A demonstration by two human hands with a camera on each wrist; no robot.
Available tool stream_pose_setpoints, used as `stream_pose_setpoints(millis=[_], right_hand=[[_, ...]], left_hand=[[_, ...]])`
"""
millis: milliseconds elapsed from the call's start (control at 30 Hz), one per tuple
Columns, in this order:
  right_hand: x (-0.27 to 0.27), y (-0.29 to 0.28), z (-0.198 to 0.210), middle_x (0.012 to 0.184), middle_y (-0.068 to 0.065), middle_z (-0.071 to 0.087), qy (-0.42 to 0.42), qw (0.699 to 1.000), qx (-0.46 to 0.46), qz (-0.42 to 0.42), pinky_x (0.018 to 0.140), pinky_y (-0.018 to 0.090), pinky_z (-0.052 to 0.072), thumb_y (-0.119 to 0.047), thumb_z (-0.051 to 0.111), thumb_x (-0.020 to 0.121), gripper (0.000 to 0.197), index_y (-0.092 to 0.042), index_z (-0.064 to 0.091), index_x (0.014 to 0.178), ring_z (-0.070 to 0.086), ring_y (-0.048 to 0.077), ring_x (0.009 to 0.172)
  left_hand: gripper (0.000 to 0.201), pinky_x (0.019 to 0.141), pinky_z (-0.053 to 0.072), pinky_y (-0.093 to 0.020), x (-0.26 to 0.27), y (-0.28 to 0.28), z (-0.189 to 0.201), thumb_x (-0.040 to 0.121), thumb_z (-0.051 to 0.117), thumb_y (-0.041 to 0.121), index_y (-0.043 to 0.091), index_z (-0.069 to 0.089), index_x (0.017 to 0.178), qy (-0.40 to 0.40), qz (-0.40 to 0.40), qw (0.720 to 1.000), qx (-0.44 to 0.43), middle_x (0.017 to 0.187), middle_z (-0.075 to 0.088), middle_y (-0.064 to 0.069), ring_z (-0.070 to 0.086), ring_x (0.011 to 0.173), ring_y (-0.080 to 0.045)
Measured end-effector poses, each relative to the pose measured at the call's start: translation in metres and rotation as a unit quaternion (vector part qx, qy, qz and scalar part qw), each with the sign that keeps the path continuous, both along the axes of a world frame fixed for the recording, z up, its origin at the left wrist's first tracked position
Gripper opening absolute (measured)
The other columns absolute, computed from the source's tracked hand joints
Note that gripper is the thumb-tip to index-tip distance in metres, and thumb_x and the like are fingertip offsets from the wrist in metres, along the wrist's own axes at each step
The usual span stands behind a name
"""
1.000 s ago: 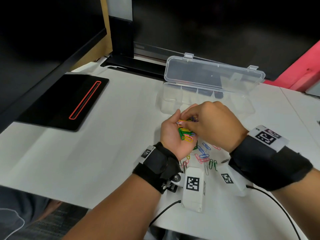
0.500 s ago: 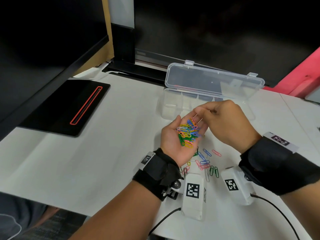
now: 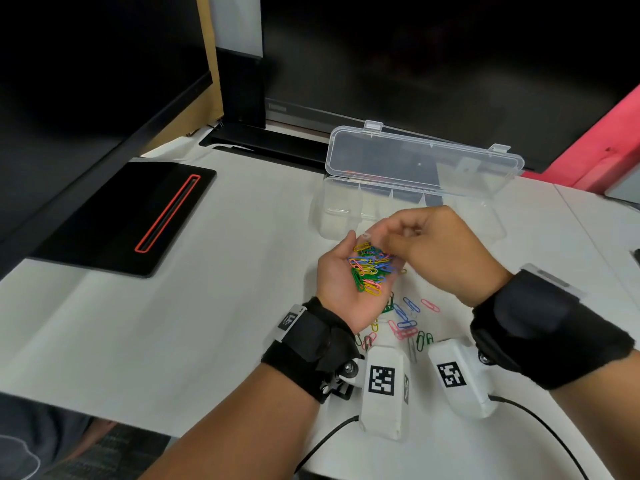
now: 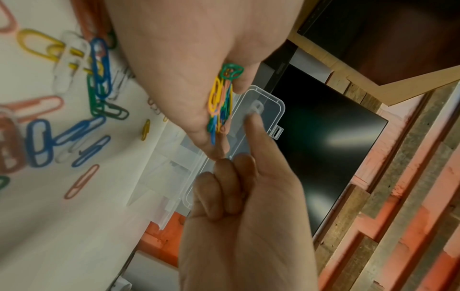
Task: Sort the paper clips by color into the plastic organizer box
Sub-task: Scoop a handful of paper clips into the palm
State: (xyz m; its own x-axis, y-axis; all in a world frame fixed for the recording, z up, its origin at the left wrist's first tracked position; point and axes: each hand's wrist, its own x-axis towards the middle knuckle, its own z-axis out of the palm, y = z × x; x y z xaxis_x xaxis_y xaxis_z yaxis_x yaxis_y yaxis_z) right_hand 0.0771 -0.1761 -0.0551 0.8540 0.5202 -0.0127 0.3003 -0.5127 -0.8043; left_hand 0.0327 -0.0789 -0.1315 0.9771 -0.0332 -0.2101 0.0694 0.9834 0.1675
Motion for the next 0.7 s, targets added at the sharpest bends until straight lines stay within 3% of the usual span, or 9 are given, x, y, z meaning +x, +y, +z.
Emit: stream_pose_setpoints(millis=[67, 133, 233, 333, 433, 500, 567, 633, 700], right_hand=[[0.0, -0.005, 0.005, 0.056, 0.005, 0.051, 0.149, 0.98, 0.121, -0.053, 0.038, 0.019, 0.022, -0.009, 0.051, 0.089, 0.018, -0.011, 0.059, 0.073, 0.037, 0.013, 0.039], [0.002, -0.013, 0.009, 0.054, 0.0, 0.024, 0.311, 0.911, 0.26, -0.079, 0.042, 0.019, 0.008, -0.011, 0.037, 0.081, 0.018, -0.016, 0.042, 0.064, 0.012, 0.012, 0.042], [0.008, -0.02, 0.005, 0.053, -0.003, 0.02, 0.416, 0.83, 0.36, -0.098, 0.038, 0.02, 0.011, -0.021, 0.037, 0.076, 0.019, -0.017, 0.035, 0.058, 0.015, 0.011, 0.039], [0.011, -0.021, 0.003, 0.05, -0.003, 0.028, 0.433, 0.824, 0.343, -0.126, 0.032, 0.017, 0.015, -0.039, 0.043, 0.093, 0.043, -0.017, 0.037, 0.057, 0.021, 0.01, 0.036], [0.004, -0.017, 0.009, 0.053, -0.004, 0.029, 0.352, 0.895, 0.246, -0.119, 0.032, 0.017, 0.015, -0.043, 0.044, 0.099, 0.044, -0.018, 0.041, 0.062, 0.019, 0.008, 0.038], [-0.006, -0.013, 0.01, 0.053, -0.006, 0.031, 0.239, 0.951, 0.181, -0.077, 0.034, 0.017, 0.018, -0.03, 0.043, 0.102, 0.036, -0.015, 0.051, 0.071, 0.021, 0.008, 0.04], [-0.016, -0.011, 0.01, 0.049, -0.012, 0.045, 0.102, 0.989, 0.107, -0.002, 0.044, 0.016, 0.034, -0.014, 0.049, 0.099, 0.024, -0.011, 0.062, 0.08, 0.039, 0.003, 0.041], [-0.02, -0.011, 0.007, 0.049, -0.015, 0.051, -0.051, 0.995, -0.035, 0.077, 0.055, 0.012, 0.036, -0.022, 0.068, 0.088, 0.003, -0.022, 0.071, 0.086, 0.048, 0.0, 0.047], [-0.02, -0.014, 0.0, 0.051, -0.026, 0.052, -0.141, 0.968, -0.168, 0.124, 0.055, 0.011, 0.036, -0.034, 0.078, 0.077, 0.019, -0.037, 0.072, 0.095, 0.051, -0.006, 0.055]], left_hand=[[0.051, 0.095, 0.05, -0.039, 0.0, 0.001, 0.002, 0.103, 0.029, 0.028, -0.006, 0.067, 0.107, -0.007, 0.01, 1.0, -0.01, 0.104, 0.069, -0.023, 0.068, 0.091, -0.03], [0.049, 0.093, 0.052, -0.042, 0.0, 0.002, 0.004, 0.103, 0.029, 0.027, -0.008, 0.054, 0.126, -0.002, 0.019, 1.0, -0.015, 0.123, 0.061, -0.027, 0.066, 0.102, -0.035], [0.048, 0.096, 0.049, -0.044, -0.001, 0.003, 0.005, 0.103, 0.029, 0.025, -0.009, 0.048, 0.131, 0.0, 0.023, 0.999, -0.028, 0.134, 0.052, -0.029, 0.055, 0.118, -0.04], [0.048, 0.105, 0.042, -0.047, -0.001, 0.003, 0.005, 0.104, 0.029, 0.024, -0.011, 0.046, 0.132, 0.004, 0.026, 0.999, -0.043, 0.137, 0.049, -0.031, 0.049, 0.125, -0.042], [0.049, 0.106, 0.04, -0.047, 0.0, 0.004, 0.006, 0.104, 0.03, 0.024, -0.011, 0.046, 0.132, 0.012, 0.036, 0.998, -0.046, 0.135, 0.051, -0.032, 0.052, 0.12, -0.044], [0.048, 0.097, 0.049, -0.044, 0.0, 0.005, 0.006, 0.103, 0.031, 0.025, -0.01, 0.049, 0.131, 0.012, 0.045, 0.998, -0.041, 0.125, 0.059, -0.031, 0.061, 0.107, -0.04], [0.049, 0.091, 0.053, -0.039, 0.002, 0.006, 0.004, 0.103, 0.029, 0.027, -0.006, 0.05, 0.132, 0.012, 0.046, 0.999, -0.016, 0.121, 0.062, -0.028, 0.065, 0.102, -0.035], [0.05, 0.104, 0.043, -0.039, 0.001, 0.006, 0.001, 0.103, 0.027, 0.028, -0.004, 0.048, 0.135, 0.014, 0.039, 0.999, 0.007, 0.132, 0.057, -0.024, 0.058, 0.117, -0.034], [0.051, 0.106, 0.04, -0.041, 0.001, 0.006, 0.001, 0.103, 0.025, 0.028, -0.002, 0.049, 0.136, 0.013, 0.033, 0.999, 0.015, 0.136, 0.055, -0.022, 0.055, 0.121, -0.032]])
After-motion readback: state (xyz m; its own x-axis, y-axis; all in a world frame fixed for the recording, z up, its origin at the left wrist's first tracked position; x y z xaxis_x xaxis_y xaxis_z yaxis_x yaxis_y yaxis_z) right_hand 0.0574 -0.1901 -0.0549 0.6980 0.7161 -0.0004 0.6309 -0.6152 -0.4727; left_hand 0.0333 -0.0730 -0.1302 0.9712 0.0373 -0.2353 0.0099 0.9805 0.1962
